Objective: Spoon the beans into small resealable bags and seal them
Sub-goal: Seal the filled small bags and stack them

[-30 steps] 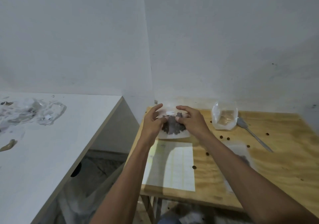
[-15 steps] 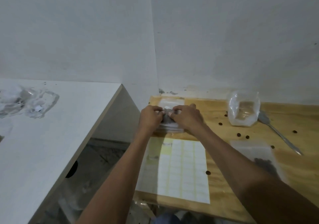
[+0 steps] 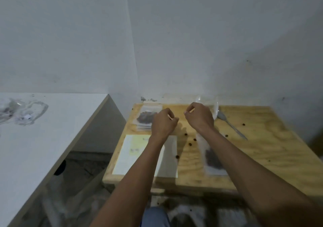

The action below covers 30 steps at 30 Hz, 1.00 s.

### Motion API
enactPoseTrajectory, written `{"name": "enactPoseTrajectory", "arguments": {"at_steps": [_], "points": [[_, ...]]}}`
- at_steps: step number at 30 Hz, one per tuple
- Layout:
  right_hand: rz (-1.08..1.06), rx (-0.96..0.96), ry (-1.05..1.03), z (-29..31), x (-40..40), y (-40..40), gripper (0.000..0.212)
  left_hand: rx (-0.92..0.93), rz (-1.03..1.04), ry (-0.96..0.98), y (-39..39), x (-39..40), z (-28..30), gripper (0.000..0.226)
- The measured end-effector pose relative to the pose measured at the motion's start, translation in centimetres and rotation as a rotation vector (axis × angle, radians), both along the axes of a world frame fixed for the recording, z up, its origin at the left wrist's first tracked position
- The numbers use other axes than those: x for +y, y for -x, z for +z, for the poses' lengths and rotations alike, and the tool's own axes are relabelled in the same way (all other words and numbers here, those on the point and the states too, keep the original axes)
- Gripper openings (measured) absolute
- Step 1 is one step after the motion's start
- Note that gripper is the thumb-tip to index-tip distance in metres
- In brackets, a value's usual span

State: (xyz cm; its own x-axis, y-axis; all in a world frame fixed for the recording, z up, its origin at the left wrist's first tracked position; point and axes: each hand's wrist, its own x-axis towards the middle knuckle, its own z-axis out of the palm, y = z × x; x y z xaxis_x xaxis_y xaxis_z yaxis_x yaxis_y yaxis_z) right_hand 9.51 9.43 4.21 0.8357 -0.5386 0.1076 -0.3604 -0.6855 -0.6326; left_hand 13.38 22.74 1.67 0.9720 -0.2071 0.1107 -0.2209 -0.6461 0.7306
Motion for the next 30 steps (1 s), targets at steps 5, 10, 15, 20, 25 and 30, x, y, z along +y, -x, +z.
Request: {"name": "enactPoseTrajectory", "arguments": {"at_steps": [5, 10, 15, 20, 25, 30], "points": [[-0.090, 0.277, 0.080, -0.2, -5.0, 6.9, 0.041, 0.119, -0.085, -0.127, 6.3, -4.7, -0.5, 0.033], [-0.083, 0.472, 0.035, -1.8, -6.8, 11.3, 0.032, 0.153, -0.127, -0.214, 11.1, -7.1, -1.0, 0.029], [-0.120, 0.376, 0.040, -3.1, -6.4, 12.4, 0.043, 0.052, -0.023, -0.260, 13.0, -7.9, -0.8, 0.014], [-0.131, 0.312, 0.058, -2.8, -5.8, 12.8, 0.037, 0.014, 0.017, -0.253, 13.7, -8.4, -0.6, 0.015], [-0.160, 0.225, -0.022, -1.7, -6.5, 12.4, 0.025, 0.084, -0.013, 0.043, 12.3, -8.1, -0.3, 0.012], [-0.130, -0.218, -0.551, -0.2, -6.9, 10.6, 0.018, 0.115, -0.009, 0.385, 9.4, -5.9, 1.6, 0.021]]}}
